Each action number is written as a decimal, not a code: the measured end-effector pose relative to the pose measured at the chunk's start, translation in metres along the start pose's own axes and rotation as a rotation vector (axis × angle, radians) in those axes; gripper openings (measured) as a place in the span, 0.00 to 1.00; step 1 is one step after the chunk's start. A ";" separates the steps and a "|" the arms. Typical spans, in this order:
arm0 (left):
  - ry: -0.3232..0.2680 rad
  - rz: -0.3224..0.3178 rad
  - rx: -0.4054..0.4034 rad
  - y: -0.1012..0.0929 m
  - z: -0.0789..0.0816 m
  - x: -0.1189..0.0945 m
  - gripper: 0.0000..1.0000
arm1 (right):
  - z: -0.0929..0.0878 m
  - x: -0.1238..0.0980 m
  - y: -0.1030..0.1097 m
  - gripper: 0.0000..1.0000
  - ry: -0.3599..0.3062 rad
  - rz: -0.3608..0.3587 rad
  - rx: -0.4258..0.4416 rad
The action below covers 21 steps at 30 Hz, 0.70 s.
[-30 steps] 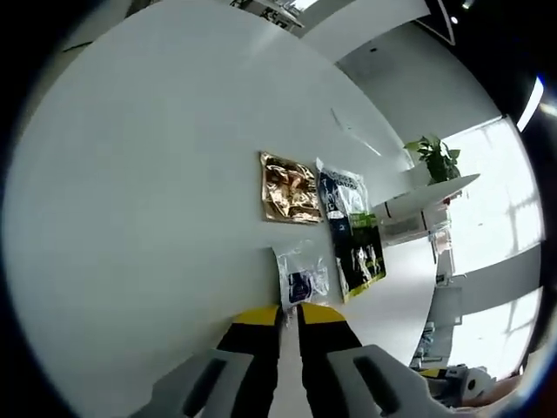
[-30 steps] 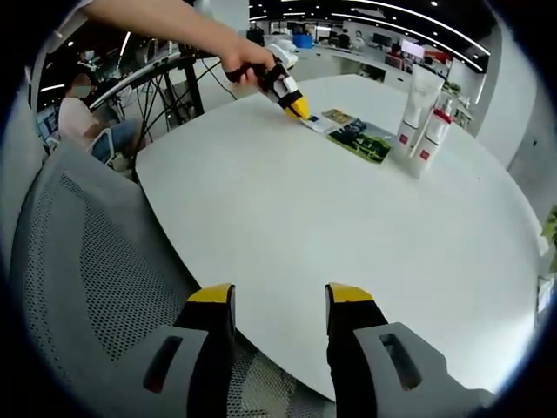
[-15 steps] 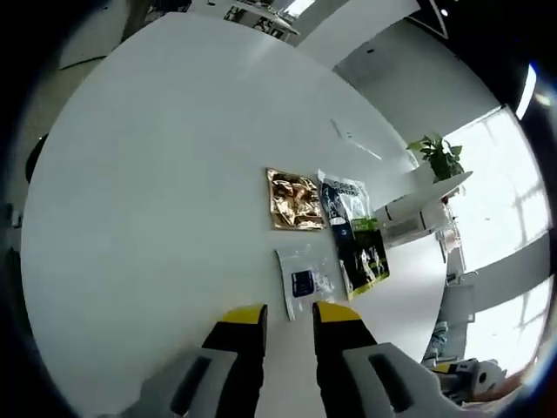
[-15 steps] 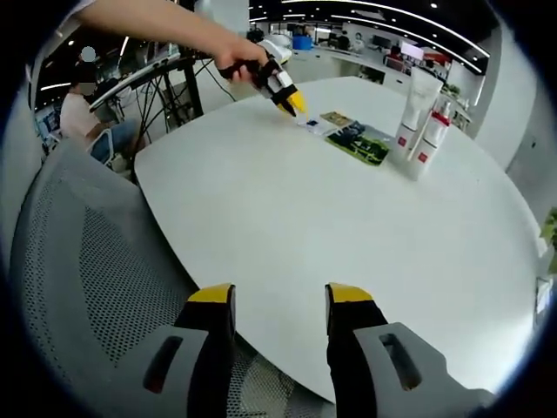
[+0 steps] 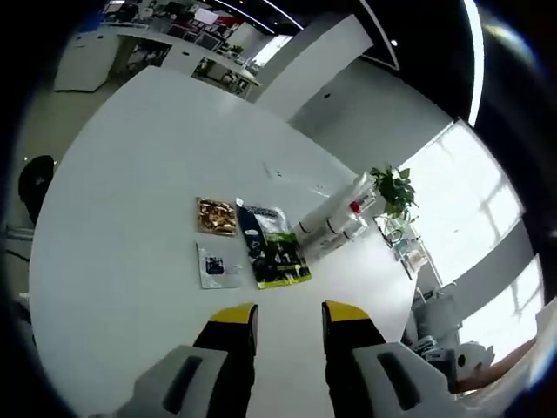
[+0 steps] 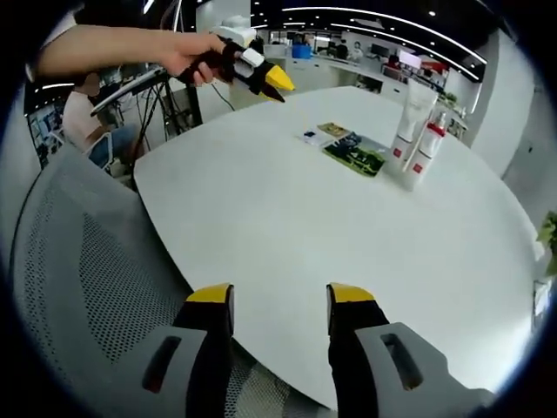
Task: Arrange the skincare products in the storage area until every visible bottle or jar stands upright without overlapping.
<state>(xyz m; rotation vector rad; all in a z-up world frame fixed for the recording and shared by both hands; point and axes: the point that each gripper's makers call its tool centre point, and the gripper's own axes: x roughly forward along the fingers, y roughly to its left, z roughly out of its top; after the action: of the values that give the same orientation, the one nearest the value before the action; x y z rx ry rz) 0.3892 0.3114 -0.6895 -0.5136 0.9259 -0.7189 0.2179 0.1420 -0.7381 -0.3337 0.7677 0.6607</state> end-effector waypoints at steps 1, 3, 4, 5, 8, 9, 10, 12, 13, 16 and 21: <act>-0.002 0.013 0.017 -0.003 -0.008 -0.005 0.31 | 0.001 -0.001 -0.002 0.41 -0.007 -0.009 0.005; -0.018 0.028 0.046 -0.009 -0.019 -0.012 0.31 | 0.004 -0.003 -0.004 0.41 -0.022 -0.018 0.011; -0.027 0.027 0.053 -0.015 -0.028 -0.017 0.32 | 0.006 -0.003 -0.005 0.42 -0.031 -0.023 0.010; -0.036 0.028 0.054 -0.018 -0.033 -0.021 0.33 | 0.007 -0.004 -0.006 0.42 -0.039 -0.027 0.010; -0.088 0.020 0.045 -0.032 -0.056 -0.033 0.35 | 0.012 -0.008 -0.009 0.42 -0.069 -0.046 0.016; -0.082 0.018 0.047 -0.036 -0.063 -0.035 0.35 | 0.014 -0.009 -0.010 0.43 -0.081 -0.051 0.022; -0.073 0.020 0.057 -0.039 -0.072 -0.036 0.36 | 0.017 -0.011 -0.012 0.43 -0.099 -0.057 0.030; -0.058 0.037 0.110 -0.044 -0.089 -0.042 0.40 | 0.021 -0.013 -0.013 0.44 -0.124 -0.064 0.039; -0.054 0.037 0.134 -0.048 -0.097 -0.045 0.40 | 0.022 -0.014 -0.014 0.45 -0.128 -0.066 0.044; -0.074 0.046 0.240 -0.051 -0.105 -0.052 0.41 | 0.030 -0.018 -0.016 0.48 -0.177 -0.076 0.067; -0.128 0.055 0.326 -0.065 -0.110 -0.065 0.46 | 0.043 -0.026 -0.020 0.54 -0.256 -0.089 0.110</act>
<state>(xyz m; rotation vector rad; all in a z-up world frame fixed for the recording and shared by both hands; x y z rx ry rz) 0.2476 0.3065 -0.6676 -0.2412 0.6834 -0.7604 0.2403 0.1373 -0.6887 -0.1772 0.5386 0.5616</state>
